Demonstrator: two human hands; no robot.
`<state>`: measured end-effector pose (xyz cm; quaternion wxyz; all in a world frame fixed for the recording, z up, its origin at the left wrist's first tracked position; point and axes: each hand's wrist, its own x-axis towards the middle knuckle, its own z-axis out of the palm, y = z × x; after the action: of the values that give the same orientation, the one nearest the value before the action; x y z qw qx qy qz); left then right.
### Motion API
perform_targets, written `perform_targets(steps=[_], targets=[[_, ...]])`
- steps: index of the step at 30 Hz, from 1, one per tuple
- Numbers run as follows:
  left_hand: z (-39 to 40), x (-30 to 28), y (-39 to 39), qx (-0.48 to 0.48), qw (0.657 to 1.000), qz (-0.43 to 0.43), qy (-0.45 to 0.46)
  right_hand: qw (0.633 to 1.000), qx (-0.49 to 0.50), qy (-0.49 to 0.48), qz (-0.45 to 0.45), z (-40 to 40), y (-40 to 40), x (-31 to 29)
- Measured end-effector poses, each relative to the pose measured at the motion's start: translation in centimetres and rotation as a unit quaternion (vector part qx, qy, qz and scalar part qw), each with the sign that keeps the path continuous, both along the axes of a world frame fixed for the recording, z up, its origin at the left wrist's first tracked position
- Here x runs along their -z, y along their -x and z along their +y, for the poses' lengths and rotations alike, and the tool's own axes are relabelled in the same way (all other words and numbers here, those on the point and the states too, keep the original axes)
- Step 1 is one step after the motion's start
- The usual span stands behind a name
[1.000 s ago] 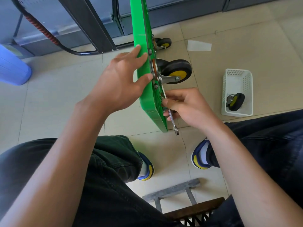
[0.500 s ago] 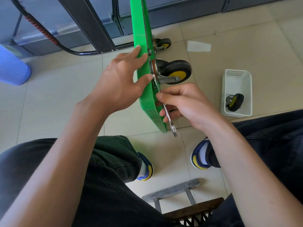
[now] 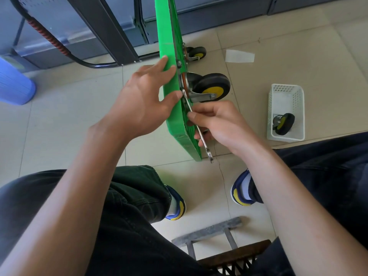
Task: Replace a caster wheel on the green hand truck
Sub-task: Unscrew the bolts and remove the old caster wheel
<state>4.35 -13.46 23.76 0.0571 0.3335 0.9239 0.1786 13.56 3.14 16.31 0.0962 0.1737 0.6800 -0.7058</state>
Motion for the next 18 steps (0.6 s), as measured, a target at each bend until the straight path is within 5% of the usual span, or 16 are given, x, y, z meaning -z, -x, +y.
perform_targets(steps=[10,18], targets=[[-0.1,0.1,0.1,-0.003,1.0,-0.008,-0.005,0.946,0.031,-0.291,0.139,-0.6,1.7,3.7],[-0.1,0.2,0.2,-0.002,1.0,-0.007,-0.005,0.938,0.027,-0.311,0.148,-0.1,1.4,3.6]])
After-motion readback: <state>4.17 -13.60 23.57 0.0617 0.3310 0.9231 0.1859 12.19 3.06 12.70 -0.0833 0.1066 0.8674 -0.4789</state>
